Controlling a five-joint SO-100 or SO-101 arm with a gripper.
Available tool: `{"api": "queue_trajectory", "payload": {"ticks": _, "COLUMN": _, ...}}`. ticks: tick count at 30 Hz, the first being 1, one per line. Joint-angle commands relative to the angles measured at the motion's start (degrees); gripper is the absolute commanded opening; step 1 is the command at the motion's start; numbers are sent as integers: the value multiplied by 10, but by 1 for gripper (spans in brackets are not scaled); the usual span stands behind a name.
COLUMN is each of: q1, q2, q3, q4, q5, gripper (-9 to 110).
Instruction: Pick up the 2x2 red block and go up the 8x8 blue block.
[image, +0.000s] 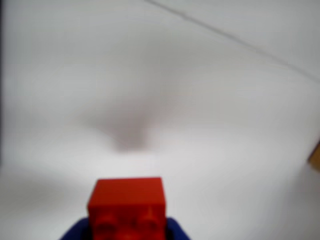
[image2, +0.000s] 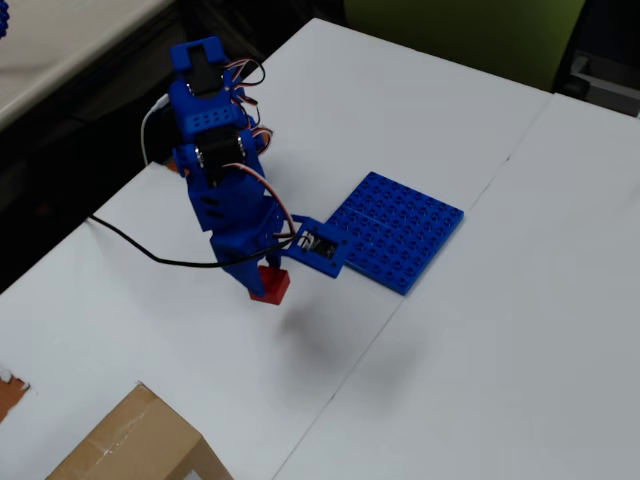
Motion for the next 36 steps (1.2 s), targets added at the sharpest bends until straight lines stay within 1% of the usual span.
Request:
{"api": "queue_trajectory", "payload": {"ticks": 1, "q1": -53, "q2": 65, "q3": -15, "q4": 4, "q5": -4, "gripper": 1}}
{"api": "queue_trajectory", "payload": {"ticks": 5, "q1": -111, "q2": 94, "q3": -14, "q4": 3, "q5": -12, "gripper": 1}}
{"api": "queue_trajectory", "payload": {"ticks": 9, "q1": -152, "q2": 120, "q3": -4, "q4": 5, "q5": -64, "gripper": 1}}
{"api": "queue_trajectory", "payload": {"ticks": 14, "q1": -207, "q2": 154, "q3": 15, "q4": 8, "q5": -80, "gripper": 1}}
{"api": "queue_trajectory", "payload": {"ticks": 18, "q1": -239, "q2": 175, "q3": 33, "q4": 9, "q5": -119, "gripper": 1}}
{"api": "queue_trajectory", "payload": {"ticks": 21, "q1": -267, "q2": 181, "q3": 40, "q4": 14, "q5": -129, "gripper": 1}}
{"api": "queue_trajectory", "payload": {"ticks": 28, "q1": -298, "q2": 181, "q3": 54, "q4": 11, "q5": -203, "gripper": 1}}
{"api": "queue_trajectory", "payload": {"ticks": 36, "q1": -327, "q2": 178, "q3": 56, "q4": 11, "q5": -255, "gripper": 1}}
